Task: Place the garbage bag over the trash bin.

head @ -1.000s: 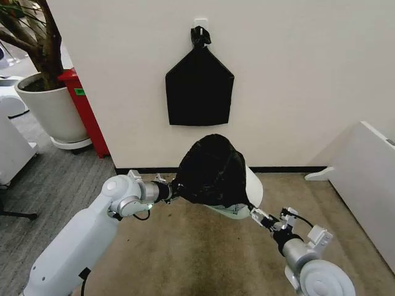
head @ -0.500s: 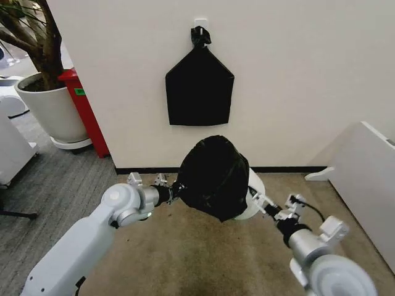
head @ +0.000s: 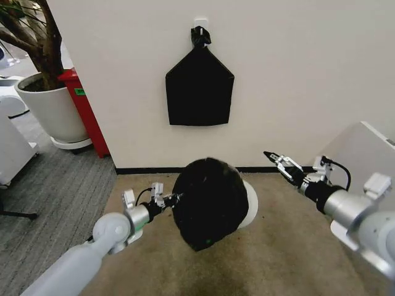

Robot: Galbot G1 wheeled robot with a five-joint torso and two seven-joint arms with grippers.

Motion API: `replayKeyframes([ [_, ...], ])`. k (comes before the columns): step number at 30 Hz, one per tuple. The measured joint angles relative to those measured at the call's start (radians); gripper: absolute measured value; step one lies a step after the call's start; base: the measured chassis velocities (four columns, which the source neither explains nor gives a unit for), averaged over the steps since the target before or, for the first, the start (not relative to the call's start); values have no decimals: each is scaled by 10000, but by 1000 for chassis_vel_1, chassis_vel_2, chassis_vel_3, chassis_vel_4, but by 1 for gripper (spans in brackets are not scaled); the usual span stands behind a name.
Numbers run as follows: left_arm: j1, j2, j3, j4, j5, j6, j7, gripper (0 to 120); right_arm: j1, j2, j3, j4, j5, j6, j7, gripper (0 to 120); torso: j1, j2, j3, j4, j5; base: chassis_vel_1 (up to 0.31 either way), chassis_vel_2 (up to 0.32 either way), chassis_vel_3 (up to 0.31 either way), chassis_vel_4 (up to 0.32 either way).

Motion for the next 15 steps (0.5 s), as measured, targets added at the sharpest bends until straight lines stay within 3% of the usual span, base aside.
replayKeyframes([
  [3,40,7,-14,31,562,-548,823,0,72,-361,-639,-300,-339,-625,-345,100,0,0,0,-3,-1,0,0,0,0],
  [15,399,153,-247,-431,597,-921,1413,0,139,-351,-1428,-1683,-2420,-810,-1407,100,0,0,-1,-3,1,0,0,0,0],
])
